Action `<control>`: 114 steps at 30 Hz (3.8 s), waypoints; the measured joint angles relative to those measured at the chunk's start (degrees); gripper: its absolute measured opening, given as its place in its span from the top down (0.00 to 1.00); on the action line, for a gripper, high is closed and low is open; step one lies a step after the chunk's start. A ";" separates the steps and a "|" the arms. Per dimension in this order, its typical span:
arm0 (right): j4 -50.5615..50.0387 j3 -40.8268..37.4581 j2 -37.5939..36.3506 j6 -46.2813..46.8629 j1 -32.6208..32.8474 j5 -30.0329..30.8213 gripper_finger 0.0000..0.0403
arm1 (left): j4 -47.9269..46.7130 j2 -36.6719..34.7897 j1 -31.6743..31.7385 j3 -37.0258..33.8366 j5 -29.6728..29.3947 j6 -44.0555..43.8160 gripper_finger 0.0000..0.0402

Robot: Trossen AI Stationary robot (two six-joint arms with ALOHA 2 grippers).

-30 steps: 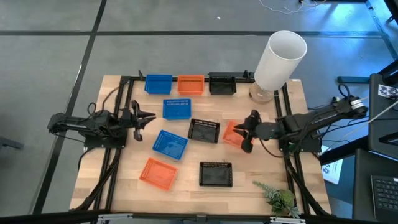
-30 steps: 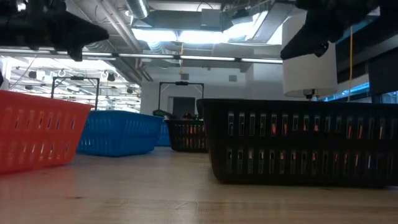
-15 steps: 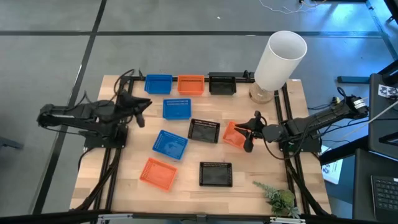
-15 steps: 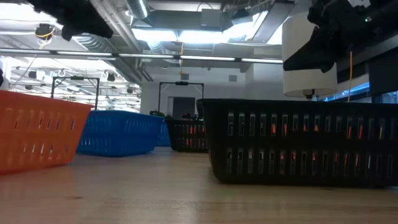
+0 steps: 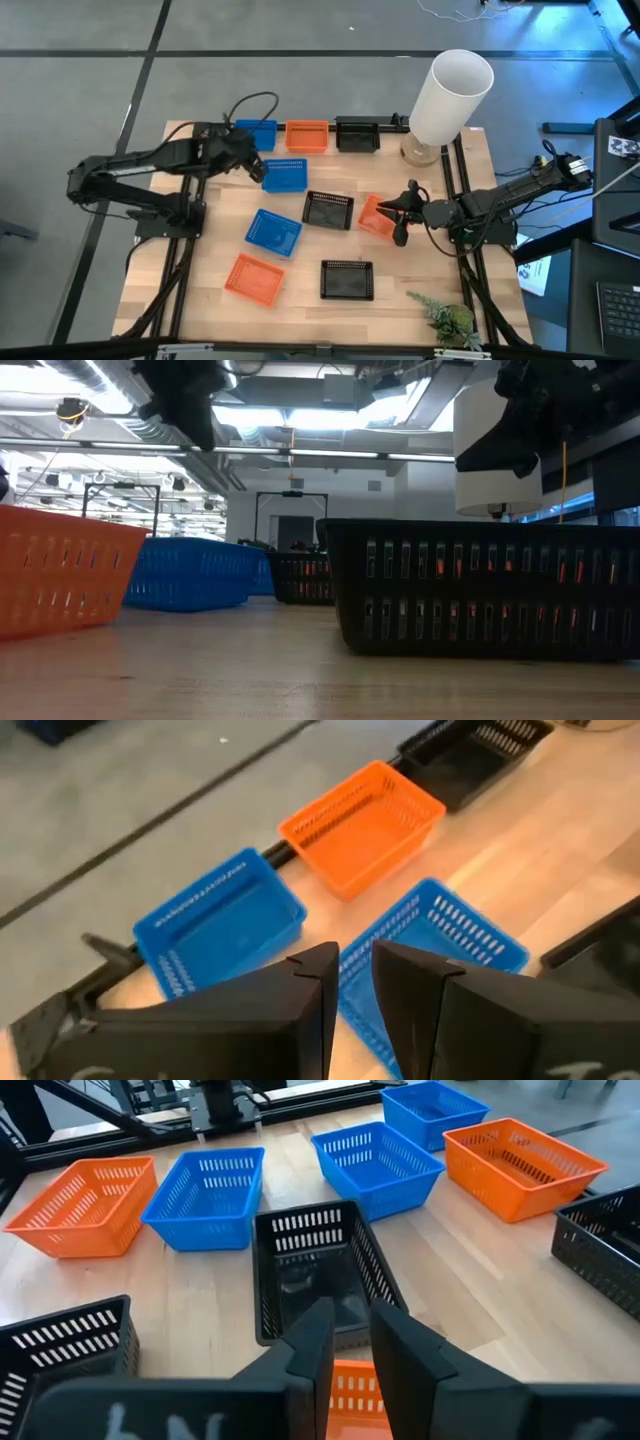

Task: Stack baskets by color
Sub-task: Stack the middle blue bin on the top blue bin

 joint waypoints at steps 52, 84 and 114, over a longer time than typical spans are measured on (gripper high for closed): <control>-0.91 0.00 -0.14 0.31 -0.02 -3.07 0.83 | -8.83 28.50 12.33 2.63 19.32 -24.23 0.86; -1.43 0.00 -0.14 1.42 -0.02 -3.20 0.83 | -0.80 28.41 10.08 -4.52 20.41 -30.12 0.86; -1.70 0.00 -0.13 1.40 -0.02 -3.18 0.83 | 1.41 27.97 8.07 2.41 15.89 -9.17 0.86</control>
